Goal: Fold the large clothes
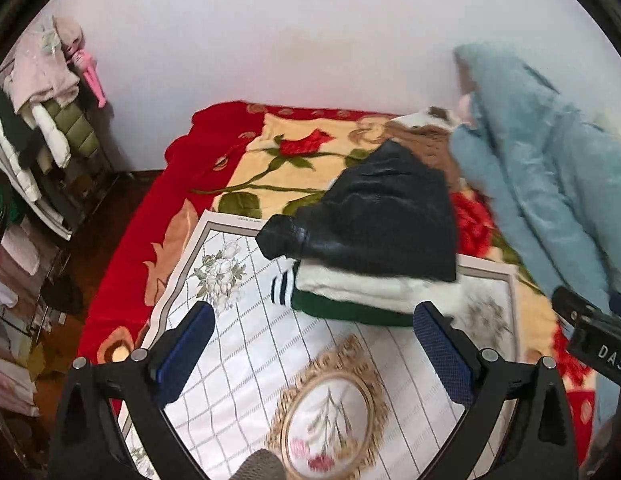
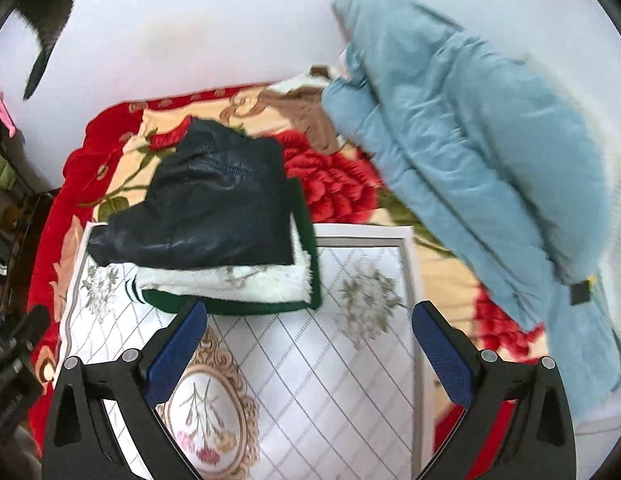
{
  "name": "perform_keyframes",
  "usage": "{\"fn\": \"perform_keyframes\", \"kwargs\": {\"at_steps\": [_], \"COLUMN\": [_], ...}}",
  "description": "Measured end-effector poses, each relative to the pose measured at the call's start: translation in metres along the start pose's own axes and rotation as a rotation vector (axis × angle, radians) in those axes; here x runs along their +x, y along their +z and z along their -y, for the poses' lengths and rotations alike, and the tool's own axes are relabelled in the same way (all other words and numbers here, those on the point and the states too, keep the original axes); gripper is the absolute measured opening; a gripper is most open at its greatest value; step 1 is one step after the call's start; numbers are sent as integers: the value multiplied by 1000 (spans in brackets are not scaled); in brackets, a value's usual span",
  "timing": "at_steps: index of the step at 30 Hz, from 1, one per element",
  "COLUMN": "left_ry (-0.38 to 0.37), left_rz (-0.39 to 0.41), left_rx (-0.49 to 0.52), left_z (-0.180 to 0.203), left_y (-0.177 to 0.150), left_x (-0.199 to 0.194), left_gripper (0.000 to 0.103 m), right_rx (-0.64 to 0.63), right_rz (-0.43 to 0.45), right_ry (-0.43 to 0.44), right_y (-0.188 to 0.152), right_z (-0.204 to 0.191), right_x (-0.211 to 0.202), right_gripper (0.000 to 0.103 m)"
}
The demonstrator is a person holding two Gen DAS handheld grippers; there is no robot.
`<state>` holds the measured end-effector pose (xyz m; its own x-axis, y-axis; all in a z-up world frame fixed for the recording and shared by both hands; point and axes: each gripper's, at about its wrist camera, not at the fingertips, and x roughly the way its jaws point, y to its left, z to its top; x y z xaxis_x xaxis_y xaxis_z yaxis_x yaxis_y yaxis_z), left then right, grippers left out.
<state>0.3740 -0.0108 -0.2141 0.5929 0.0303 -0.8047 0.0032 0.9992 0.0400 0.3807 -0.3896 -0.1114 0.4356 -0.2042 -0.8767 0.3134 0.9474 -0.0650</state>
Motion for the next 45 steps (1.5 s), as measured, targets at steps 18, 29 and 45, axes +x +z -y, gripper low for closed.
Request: {"fn": "perform_keyframes", "kwargs": {"at_steps": [18,29,45], "left_ry": [-34,-35,-10], "left_rz": [200,257,233], "left_rx": [20,8,2], "left_z": [-13,-15,-14], "left_y": [-48,-67,-88], "left_x": [-253,-319,-336], "left_gripper": [101,101,103], "right_rx": [-8,-17,-56], "right_rz": [238,335,305], "right_ry": [-36,-17,19], "right_y": [-112,-153,-160], "right_z": [40,66,66], "right_x": [-346,-441,-461], "right_gripper": [103,103,103]}}
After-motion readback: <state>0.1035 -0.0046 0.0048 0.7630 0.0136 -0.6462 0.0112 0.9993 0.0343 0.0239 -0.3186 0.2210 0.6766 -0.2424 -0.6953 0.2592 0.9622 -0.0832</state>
